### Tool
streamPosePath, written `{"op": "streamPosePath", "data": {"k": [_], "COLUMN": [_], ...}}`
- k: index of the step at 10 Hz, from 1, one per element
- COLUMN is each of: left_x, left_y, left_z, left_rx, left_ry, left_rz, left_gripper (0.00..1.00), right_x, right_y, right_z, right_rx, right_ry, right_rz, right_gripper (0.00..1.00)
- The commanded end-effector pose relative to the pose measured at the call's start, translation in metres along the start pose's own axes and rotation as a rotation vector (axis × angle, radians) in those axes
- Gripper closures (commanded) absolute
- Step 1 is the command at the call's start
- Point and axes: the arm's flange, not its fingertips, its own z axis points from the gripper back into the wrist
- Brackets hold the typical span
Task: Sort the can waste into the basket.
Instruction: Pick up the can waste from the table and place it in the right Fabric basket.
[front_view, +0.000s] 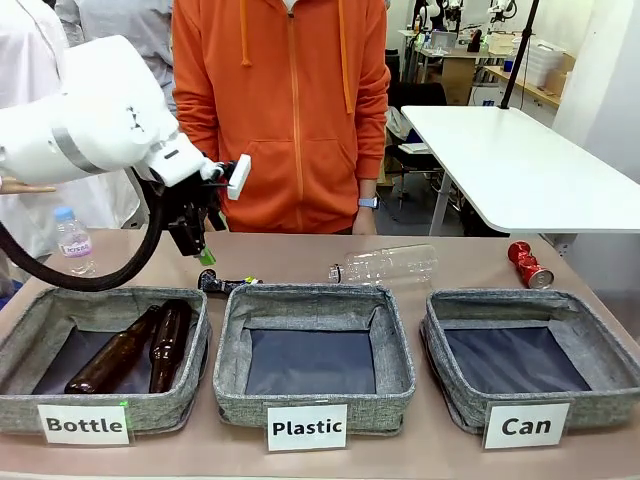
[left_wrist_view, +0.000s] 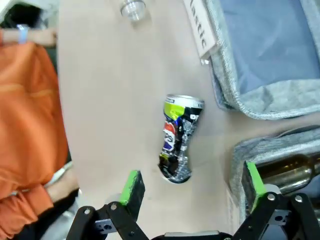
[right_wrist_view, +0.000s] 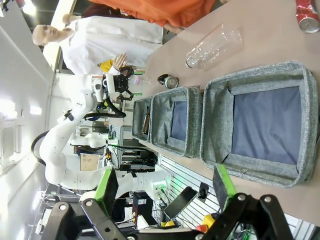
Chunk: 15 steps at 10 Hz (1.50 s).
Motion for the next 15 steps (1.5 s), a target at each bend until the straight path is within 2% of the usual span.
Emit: {"op": "streamPosePath", "data": {"k": [1, 3, 6, 9, 15], "left_x": [0.011, 0.013, 0.019, 0.011, 0.001], "left_y": [0.016, 0.026, 0.032, 0.032, 0.033], "left_z": [-0.009, -0.036, -0.065, -0.088, -0.121], "left_rx": [-0.051, -0.044, 0.002, -0.026, -0.047], "left_ry": [0.079, 0.153, 0.169, 0.242, 0.26], "left_rz": [0.074, 0.129, 0.139, 0.131, 0.126], "left_gripper": [0.0, 0.0, 0.0, 0.0, 0.0], "right_x": [0.0, 0.0, 0.0, 0.0, 0.0], "right_y": [0.0, 0.0, 0.0, 0.0, 0.0], "right_z": [0.001, 0.001, 0.001, 0.001, 0.001], "right_rx": [0.018, 0.018, 0.018, 0.018, 0.018], "right_ry": [-0.006, -0.006, -0.006, -0.006, -0.006], "right_rz": [0.027, 0.027, 0.027, 0.027, 0.027], "right_gripper": [0.0, 0.0, 0.0, 0.0, 0.0]}}
